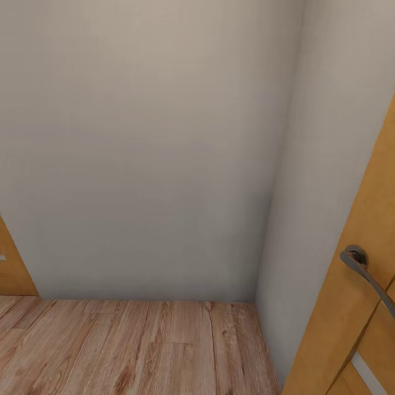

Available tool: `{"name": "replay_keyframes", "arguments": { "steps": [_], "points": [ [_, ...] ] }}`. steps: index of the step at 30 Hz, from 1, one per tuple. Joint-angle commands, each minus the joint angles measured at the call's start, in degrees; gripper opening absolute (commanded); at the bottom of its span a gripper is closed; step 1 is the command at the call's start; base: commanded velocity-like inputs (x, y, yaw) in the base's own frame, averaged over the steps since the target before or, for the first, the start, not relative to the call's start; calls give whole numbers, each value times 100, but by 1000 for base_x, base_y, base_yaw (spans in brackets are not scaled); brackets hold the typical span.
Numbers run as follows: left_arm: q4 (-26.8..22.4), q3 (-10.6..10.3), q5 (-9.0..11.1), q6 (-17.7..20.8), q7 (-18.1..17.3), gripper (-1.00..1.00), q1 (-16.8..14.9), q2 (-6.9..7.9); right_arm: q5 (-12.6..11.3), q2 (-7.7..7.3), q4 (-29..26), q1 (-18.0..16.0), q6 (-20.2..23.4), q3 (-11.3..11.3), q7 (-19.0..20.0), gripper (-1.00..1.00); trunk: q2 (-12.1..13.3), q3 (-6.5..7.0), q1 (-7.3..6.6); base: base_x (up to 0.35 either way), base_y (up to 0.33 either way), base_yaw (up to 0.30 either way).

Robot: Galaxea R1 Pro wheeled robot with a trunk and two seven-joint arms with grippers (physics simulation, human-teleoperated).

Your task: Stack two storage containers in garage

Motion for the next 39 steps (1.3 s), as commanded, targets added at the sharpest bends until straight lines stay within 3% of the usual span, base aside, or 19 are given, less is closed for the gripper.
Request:
{"name": "replay_keyframes", "arguments": {
  "steps": [1, 19, 39],
  "points": [
    [-2, -2, -9, -15, 27, 100, 0, -2, -9, -3, -11, 3, -5, 19, 0, 100, -2, -3, 1, 7, 0, 0],
    [-2, -2, -9, -15, 27, 100, 0, -2, -9, -3, -11, 3, -8, 19, 0, 100, -2, -3, 1, 1, 0, 17],
    [-2, -2, -9, -15, 35, 100, 0, -10, -9, -3, -11, 3, -8, 21, 0, 100, -2, -3, 1, 0, 0, 234]
  ]
}}
